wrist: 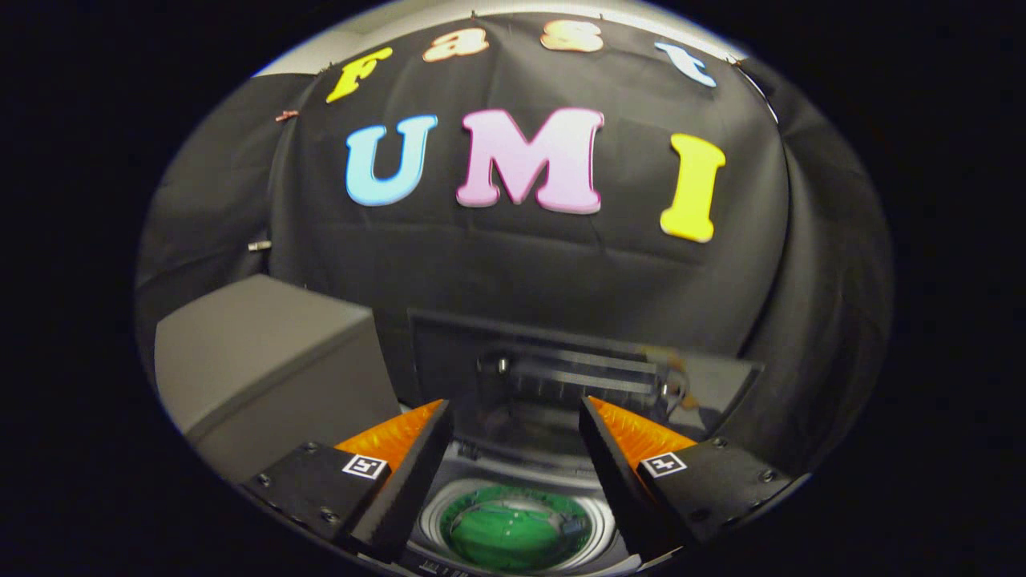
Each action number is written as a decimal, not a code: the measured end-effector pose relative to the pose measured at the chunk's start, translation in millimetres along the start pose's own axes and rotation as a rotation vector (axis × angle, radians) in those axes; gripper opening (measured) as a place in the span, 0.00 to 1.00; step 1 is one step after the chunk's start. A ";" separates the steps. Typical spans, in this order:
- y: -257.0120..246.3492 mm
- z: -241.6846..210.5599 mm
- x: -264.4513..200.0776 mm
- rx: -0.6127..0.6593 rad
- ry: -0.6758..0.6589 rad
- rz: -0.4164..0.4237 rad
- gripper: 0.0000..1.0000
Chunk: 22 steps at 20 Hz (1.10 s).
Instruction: Put the clothes into the washing machine and then close the washing machine lid.
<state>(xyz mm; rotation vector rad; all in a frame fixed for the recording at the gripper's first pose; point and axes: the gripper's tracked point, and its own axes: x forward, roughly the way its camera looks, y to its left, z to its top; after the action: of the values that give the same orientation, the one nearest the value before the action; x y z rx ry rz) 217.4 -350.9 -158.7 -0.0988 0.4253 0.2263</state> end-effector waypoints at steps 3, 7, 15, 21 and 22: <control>-16.3 46.0 29.7 -0.029 -0.091 -0.003 0.99; -50.1 13.4 67.2 -0.028 0.024 -0.048 0.99; -47.6 25.1 66.1 0.051 0.015 -0.018 0.99; -58.1 0.2 89.7 0.169 0.177 -0.027 1.00; -62.5 -2.4 89.7 0.266 0.164 -0.049 1.00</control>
<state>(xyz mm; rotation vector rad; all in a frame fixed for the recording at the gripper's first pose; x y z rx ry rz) 310.8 -394.3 -195.5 0.1341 0.6113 0.1118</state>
